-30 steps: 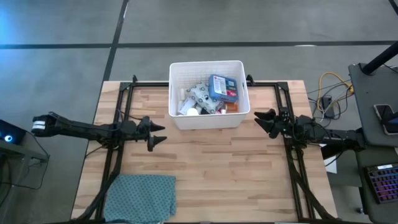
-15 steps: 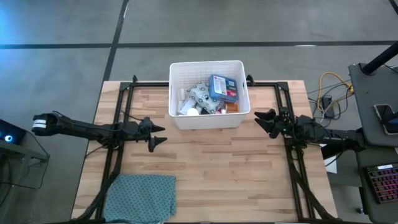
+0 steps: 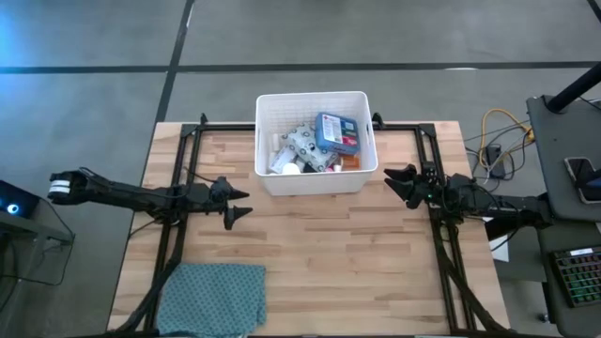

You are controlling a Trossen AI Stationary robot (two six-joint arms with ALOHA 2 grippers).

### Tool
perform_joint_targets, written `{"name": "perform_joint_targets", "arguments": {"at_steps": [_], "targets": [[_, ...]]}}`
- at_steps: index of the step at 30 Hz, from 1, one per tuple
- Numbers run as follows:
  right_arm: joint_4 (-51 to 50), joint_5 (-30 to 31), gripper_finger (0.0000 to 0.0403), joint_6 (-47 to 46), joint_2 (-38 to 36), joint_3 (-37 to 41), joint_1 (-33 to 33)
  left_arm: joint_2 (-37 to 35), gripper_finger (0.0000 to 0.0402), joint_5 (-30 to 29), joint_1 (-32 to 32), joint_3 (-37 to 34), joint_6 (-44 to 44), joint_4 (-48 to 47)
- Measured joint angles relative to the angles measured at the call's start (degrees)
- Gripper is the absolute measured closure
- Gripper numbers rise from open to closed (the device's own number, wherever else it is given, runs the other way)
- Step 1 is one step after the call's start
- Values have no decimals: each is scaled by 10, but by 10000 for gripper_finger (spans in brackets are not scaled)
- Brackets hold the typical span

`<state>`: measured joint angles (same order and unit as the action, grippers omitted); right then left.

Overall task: Pick & place medical supplies in basket/bin
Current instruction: Return to Home Position

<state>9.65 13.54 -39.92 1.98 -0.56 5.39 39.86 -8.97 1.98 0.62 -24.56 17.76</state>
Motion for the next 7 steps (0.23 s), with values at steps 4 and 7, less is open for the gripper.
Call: {"name": "perform_joint_targets", "arguments": {"at_steps": [4,7], "targets": [[0,0,92,0,0,0,0,0,114,0,0,0,0,0],[0,0,94,0,0,0,0,0,114,0,0,0,0,0]]}}
